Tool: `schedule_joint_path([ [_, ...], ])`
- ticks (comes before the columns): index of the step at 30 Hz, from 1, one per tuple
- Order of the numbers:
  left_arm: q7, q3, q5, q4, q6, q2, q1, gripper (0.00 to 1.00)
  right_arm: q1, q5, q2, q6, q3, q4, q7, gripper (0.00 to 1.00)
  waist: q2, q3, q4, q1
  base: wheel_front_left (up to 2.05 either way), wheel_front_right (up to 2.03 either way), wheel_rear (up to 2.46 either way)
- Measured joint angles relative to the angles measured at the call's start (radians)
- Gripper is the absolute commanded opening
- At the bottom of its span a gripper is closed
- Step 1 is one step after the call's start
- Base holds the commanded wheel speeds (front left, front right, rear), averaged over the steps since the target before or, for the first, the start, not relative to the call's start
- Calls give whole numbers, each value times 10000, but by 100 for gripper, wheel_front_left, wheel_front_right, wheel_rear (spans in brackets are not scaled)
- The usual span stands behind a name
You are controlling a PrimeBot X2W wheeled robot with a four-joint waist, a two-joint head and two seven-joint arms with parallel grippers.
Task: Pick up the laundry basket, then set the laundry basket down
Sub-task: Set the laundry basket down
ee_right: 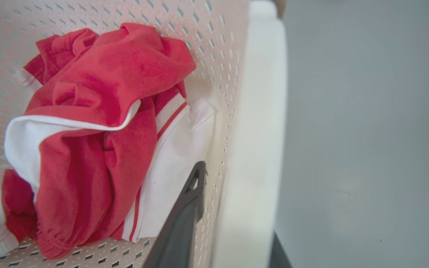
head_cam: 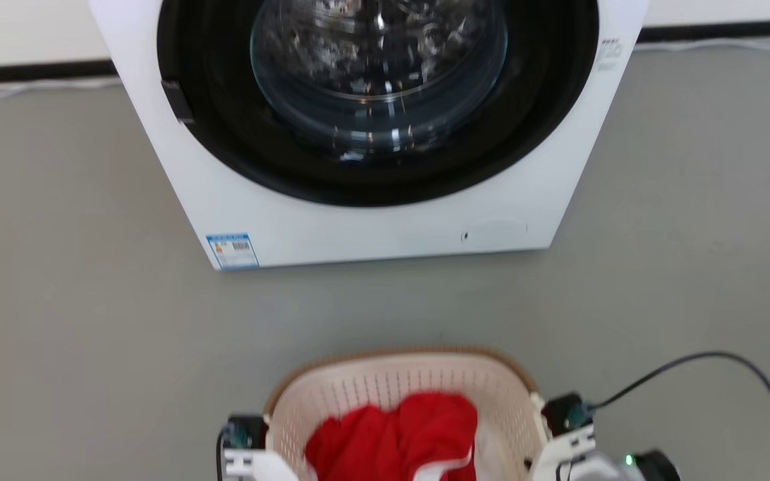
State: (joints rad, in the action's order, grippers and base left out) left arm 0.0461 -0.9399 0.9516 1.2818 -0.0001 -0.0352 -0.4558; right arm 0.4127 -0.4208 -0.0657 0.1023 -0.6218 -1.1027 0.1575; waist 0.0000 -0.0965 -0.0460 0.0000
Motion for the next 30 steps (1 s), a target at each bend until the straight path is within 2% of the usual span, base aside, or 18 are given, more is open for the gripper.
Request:
schedule_joint_path([
  [10,522,-8,-123,13,0,-86,-1992,0,1844,351,12,25,788,-290,-694,0,0,-1731,42,0,0,0,0],
  [18,920,-69,-384,8,13,-278,-4055,0,3583,639,33,33,1427,-449,-1507,0,1,-3807,58,0,0,0,0],
  [30,1710,278,-389,-4,176,-393,-6204,0,5888,1212,-19,44,2096,-826,-2443,0,0,-6791,39,0,0,0,0],
])
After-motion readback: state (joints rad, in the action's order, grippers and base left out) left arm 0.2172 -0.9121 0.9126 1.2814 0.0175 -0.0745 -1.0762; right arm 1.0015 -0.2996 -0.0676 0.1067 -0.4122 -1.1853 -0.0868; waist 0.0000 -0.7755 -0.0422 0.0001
